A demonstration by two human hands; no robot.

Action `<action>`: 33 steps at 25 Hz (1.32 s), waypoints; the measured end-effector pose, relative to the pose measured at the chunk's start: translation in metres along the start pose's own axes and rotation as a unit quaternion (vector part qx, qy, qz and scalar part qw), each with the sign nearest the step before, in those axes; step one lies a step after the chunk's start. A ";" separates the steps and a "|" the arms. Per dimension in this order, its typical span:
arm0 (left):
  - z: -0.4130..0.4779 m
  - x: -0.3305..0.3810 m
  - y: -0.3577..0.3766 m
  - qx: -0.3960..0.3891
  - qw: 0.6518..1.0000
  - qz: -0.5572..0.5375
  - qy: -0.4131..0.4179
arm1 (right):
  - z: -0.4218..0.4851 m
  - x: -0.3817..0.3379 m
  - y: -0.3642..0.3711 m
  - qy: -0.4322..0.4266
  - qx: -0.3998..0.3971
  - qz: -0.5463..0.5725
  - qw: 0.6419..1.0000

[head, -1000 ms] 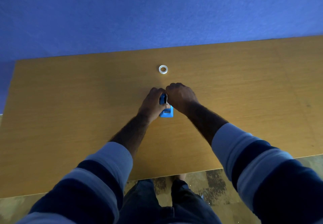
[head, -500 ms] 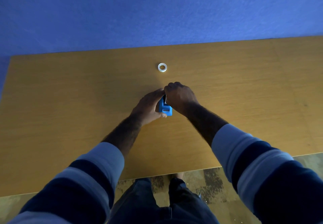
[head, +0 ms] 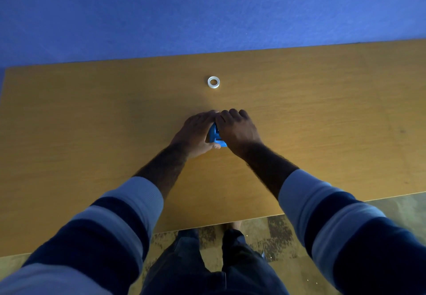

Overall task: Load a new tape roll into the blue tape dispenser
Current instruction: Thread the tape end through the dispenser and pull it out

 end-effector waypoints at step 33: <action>-0.003 0.000 -0.002 0.021 1.000 -0.002 0.005 | -0.041 0.028 0.056 0.679 0.010 0.630 0.378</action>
Point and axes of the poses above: each hand's wrist, its own z-axis towards the middle knuckle, its own y-axis out of the palm, x = y × z, the point moved 9 cm from there along z, towards the middle knuckle, and after that the axes turned 10 degrees about z, right-handed, at the moved point
